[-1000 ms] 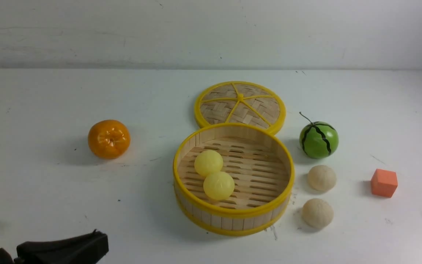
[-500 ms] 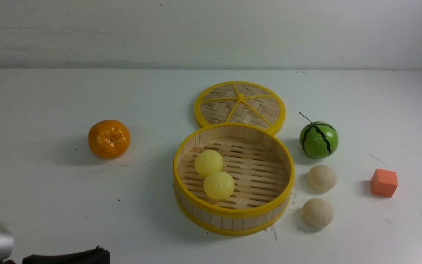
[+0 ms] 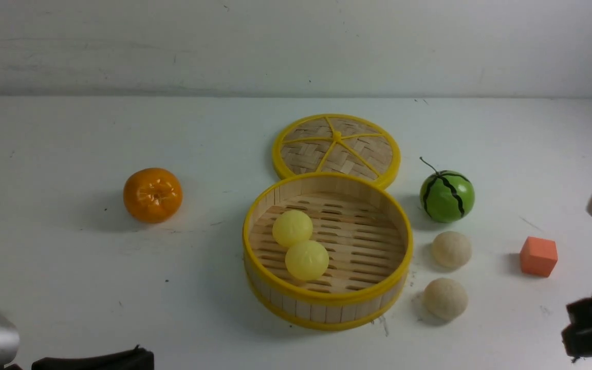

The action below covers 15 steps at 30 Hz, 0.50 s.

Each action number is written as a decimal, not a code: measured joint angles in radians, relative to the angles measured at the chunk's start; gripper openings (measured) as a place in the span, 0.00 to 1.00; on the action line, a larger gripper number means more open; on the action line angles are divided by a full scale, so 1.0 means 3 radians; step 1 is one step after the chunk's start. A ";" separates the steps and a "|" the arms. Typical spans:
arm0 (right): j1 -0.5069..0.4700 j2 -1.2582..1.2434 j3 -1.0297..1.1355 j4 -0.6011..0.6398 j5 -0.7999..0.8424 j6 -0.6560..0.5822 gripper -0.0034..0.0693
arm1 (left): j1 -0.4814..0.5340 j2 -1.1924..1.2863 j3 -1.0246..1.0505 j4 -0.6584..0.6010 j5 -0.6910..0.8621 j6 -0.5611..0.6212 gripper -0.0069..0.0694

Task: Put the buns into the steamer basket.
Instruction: Use the right arm to grab a steamed stuffed bun

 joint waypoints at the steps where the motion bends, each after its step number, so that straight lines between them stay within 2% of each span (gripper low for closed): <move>1: 0.0000 0.0194 -0.0073 0.0147 -0.0045 -0.0088 0.38 | 0.0000 0.0000 0.0000 0.0000 0.0000 0.0000 0.07; 6: 0.0033 0.0842 -0.0300 0.0441 -0.0157 -0.0333 0.38 | 0.0000 0.0000 0.0000 0.0000 0.0000 0.0000 0.07; 15: 0.0227 0.1634 -0.0878 0.0002 -0.0390 -0.0203 0.38 | 0.0000 0.0000 0.0000 0.0000 0.0000 0.0000 0.07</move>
